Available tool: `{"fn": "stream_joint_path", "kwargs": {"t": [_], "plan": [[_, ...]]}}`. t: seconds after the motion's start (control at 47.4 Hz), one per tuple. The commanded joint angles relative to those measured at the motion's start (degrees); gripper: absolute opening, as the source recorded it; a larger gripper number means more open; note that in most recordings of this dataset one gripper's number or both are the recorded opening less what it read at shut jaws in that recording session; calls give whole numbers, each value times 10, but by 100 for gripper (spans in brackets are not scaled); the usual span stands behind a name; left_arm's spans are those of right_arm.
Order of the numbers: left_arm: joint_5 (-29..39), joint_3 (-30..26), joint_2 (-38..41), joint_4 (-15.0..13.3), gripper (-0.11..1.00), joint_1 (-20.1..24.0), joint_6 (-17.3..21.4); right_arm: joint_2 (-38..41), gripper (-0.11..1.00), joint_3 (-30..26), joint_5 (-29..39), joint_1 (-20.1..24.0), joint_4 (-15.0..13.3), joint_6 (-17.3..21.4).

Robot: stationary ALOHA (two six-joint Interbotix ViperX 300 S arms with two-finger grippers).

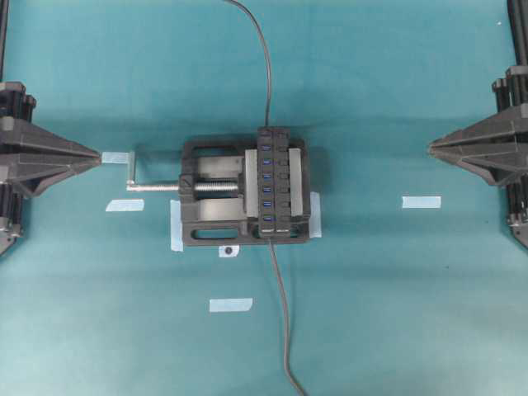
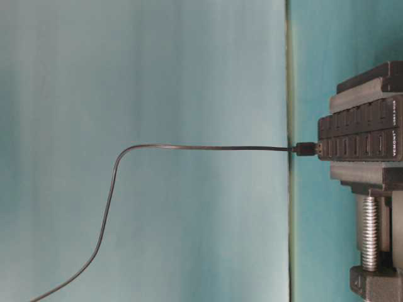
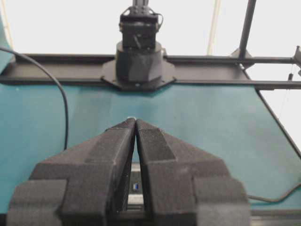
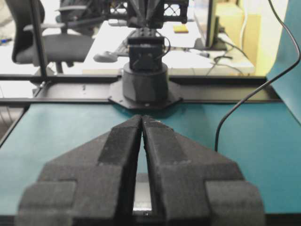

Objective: Insert the USB into the center port of the fixed hub

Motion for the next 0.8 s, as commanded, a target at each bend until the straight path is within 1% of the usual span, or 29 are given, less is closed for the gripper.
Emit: {"fn": "stream_joint_path", "kwargs": {"t": [0.0,0.021,0.063,0.127,0.211,0.295,0.401,0.59,0.675,0.759,0.78], "plan": [[-5,-6,5,4,13,-7,-10,6,16,5,-3,-6,3,-4],[-5,-6,5,4,13,-7,-11,5,16,9,1,-10,5,-1],[-5,-8,7,4,8,-8,-11,5,19,15,9,-11,10,5],[-4,-12,8,4,1,-8,-11,4,11,18,30,-15,18,17],[2,-18,10,4,0,-8,-10,4,3,12,60,-25,18,31],[18,-21,13,4,0,-8,-10,4,0,6,83,-34,18,36],[44,-22,15,4,0,-8,-10,3,0,-4,100,-40,18,37],[65,-22,16,4,0,-6,-11,3,0,-7,119,-48,18,39],[78,-24,16,4,0,-6,-11,6,0,-15,132,-54,25,47],[93,-28,18,4,0,-6,-11,14,0,-33,167,-65,26,62],[98,-29,18,4,0,-5,-11,20,0,-41,186,-68,25,63]]}}
